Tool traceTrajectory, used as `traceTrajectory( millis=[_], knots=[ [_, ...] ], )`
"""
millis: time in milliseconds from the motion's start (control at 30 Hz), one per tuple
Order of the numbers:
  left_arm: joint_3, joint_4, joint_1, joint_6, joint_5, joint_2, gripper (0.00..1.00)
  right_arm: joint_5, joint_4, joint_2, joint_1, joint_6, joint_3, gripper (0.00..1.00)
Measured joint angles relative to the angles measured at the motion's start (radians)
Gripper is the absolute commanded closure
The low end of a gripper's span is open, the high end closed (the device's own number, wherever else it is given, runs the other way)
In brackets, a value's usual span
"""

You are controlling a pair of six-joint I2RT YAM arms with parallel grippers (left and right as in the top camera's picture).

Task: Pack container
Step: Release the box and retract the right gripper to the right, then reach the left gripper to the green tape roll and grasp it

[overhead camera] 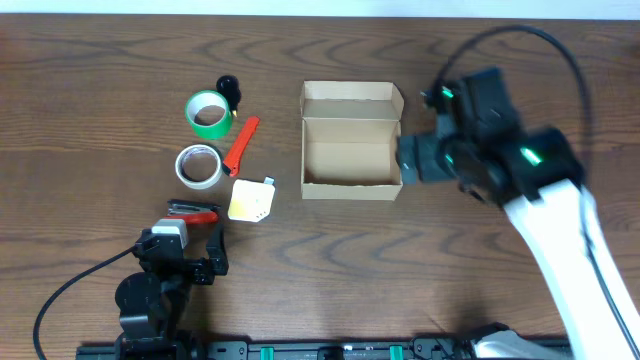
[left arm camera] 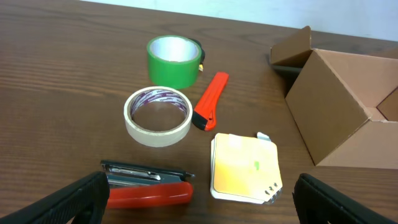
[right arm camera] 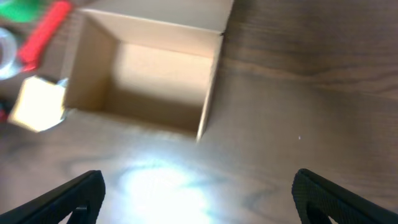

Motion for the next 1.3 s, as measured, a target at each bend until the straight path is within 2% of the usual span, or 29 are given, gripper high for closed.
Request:
traceTrajectory(
  millis=[233,433,733,833,1067,1167,1300],
  knots=[
    [0.000,0.000,0.000,0.000,0.000,0.000,0.05,-0.044,-0.153,-0.245,0.000,-0.055,-0.002,0.01],
    [0.000,0.000,0.000,0.000,0.000,0.000,0.05,-0.063,-0.217,-0.357,0.000,-0.064,-0.076,0.01],
    [0.000,0.000,0.000,-0.002,0.000,0.000,0.05,-0.070,-0.223,-0.370,0.000,-0.064,-0.093,0.01],
    [0.000,0.000,0.000,-0.042,0.020,0.000,0.05,-0.071,-0.223,-0.370,0.000,-0.064,-0.093,0.01],
    [0.000,-0.004,0.000,-0.164,0.234,0.000,0.05,-0.072,-0.223,-0.370,0.000,-0.064,-0.093,0.01],
    [0.013,-0.052,0.000,-0.188,0.301,0.003,0.05,-0.072,-0.223,-0.370,0.000,-0.064,-0.093,0.01],
    [0.106,-0.170,0.000,-0.174,0.290,0.088,0.05,-0.072,-0.223,-0.370,0.000,-0.064,-0.094,0.01]
  ],
)
